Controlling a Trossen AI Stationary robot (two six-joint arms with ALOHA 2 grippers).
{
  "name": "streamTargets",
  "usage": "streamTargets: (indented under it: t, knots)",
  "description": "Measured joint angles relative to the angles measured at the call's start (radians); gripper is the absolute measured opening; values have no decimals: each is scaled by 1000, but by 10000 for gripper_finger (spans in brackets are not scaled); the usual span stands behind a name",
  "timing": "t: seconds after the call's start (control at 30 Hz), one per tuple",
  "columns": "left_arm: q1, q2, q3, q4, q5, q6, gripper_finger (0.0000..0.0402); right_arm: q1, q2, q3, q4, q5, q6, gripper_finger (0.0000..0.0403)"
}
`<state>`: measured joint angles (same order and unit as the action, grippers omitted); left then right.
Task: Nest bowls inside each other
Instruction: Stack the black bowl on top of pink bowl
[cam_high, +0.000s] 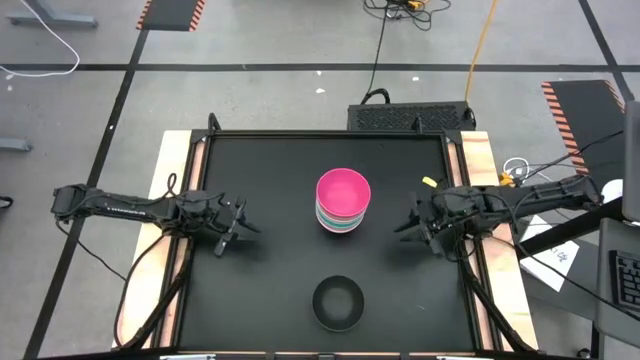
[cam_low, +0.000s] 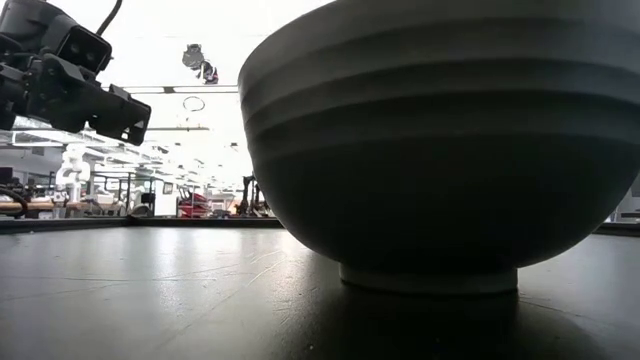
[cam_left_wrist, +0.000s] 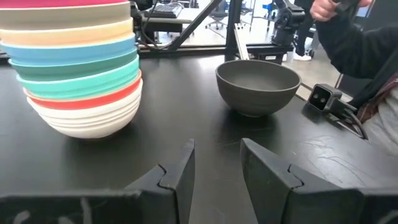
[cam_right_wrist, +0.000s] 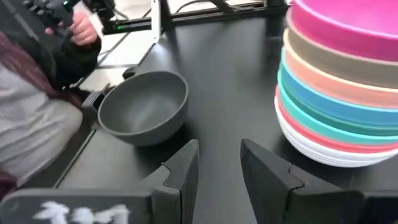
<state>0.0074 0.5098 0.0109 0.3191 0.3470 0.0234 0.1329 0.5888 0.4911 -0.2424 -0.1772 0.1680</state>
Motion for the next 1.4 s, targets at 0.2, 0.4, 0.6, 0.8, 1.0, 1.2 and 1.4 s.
streamTargets:
  t: [0.2, 0.4, 0.6, 0.8, 1.0, 1.2, 1.4]
  knots:
    - [-24, 0, 0, 0, -17, 5, 131, 25, -17, -2, -23, 2, -97, 112]
    - [-44, 0, 0, 10, -32, 24, 131, 46, -109, -21, -58, 126, -172, 112]
    - [-58, 0, 0, 24, -39, 43, 131, 44, -280, -87, -124, 253, -163, 112]
    - [-62, 0, 0, 29, -45, 43, 131, 44, -443, -154, -77, 256, -34, 112]
    - [-62, 0, 0, 28, -45, 47, 131, 44, -525, -330, 72, 258, 110, 111]
    - [-62, 0, 0, 24, -57, 61, 131, 47, -513, -471, 293, 252, 97, 111]
    - [-62, 6, 0, 8, -86, 65, 131, 43, -509, -466, 288, 277, -21, 111]
